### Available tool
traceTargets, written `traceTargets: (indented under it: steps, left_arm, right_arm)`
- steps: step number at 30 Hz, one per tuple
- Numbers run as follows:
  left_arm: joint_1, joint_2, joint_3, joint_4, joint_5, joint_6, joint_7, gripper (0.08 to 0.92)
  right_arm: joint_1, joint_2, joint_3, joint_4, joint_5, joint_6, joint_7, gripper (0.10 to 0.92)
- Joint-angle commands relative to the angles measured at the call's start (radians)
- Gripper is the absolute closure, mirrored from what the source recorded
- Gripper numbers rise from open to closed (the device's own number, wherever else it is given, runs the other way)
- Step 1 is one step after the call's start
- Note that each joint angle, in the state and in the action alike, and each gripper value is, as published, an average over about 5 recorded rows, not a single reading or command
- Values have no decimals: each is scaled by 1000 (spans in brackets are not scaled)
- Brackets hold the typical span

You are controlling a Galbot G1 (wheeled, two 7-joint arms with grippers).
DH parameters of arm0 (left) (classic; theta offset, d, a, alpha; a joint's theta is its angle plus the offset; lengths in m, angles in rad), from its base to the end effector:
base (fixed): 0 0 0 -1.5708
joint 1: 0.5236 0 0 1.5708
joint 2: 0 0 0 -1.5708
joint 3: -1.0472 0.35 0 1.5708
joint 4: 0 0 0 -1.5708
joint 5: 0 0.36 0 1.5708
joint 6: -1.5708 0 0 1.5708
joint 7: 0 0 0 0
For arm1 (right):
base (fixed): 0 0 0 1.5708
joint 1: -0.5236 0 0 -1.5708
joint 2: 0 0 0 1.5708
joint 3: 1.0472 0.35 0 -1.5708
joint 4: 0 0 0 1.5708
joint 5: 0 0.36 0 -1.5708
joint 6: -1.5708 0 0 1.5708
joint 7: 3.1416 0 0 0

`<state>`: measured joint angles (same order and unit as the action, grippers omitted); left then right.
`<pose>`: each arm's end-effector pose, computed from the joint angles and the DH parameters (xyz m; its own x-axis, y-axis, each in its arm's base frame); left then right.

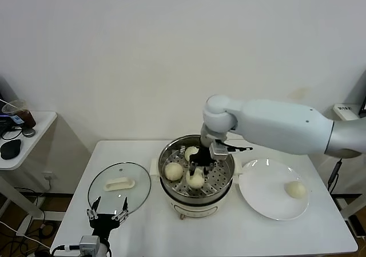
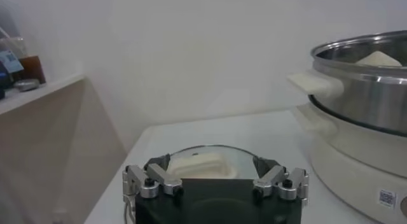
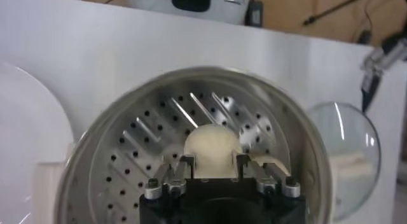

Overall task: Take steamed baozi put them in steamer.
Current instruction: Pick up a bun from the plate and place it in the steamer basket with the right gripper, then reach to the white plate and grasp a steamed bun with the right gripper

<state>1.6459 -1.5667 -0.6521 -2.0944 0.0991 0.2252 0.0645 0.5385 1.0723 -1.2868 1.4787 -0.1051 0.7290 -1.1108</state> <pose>0.1597 0.0406 -0.3145 -0.9510 -0.0796 0.2988 -0.0341 0.9874 0.1547 0.5042 0.1227 -0.0776 0.0766 -0.1855 0.9797 0.1294 -0.9724 -0.1943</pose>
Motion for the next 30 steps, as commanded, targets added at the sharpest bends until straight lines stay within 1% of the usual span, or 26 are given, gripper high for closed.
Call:
traceTargets:
  steps: [1, 6, 8, 12, 18, 20, 21, 24, 27, 30]
  left_arm:
    - [-1, 1, 1, 2, -1, 1, 1, 177]
    - [-2, 4, -1, 3, -2, 1, 4, 177]
    - [-4, 4, -1, 4, -2, 1, 5, 177]
    - [-5, 3, 1, 4, -2, 1, 6, 177]
    - [-6, 3, 4, 2, -1, 2, 7, 177]
    - [-5, 4, 6, 0, -1, 2, 8, 177]
    - [-5, 5, 7, -1, -1, 2, 8, 177]
    - [-2, 7, 9, -5, -2, 2, 9, 177]
    - [-1, 11, 10, -12, -6, 3, 11, 177]
    - [-1, 16, 10, -15, -16, 5, 15, 177]
  right_arm:
    - [-25, 35, -27, -8, -41, 43, 19, 601]
    - [-24, 42, -40, -12, -26, 16, 55, 595]
    - [-19, 42, -43, -9, -18, 4, 65, 571]
    - [-5, 39, -39, -9, 4, -11, 61, 471]
    - [39, 11, -4, -8, 48, -20, 41, 298]
    - [58, -18, 20, -5, 90, -41, 38, 246]
    - [68, -40, 32, -4, 134, -62, 37, 232]
    - [102, -127, 60, -5, 332, -198, 35, 207]
    - [127, -232, 85, -10, 533, -430, 38, 203]
    - [131, -340, 117, -13, 658, -641, 50, 203]
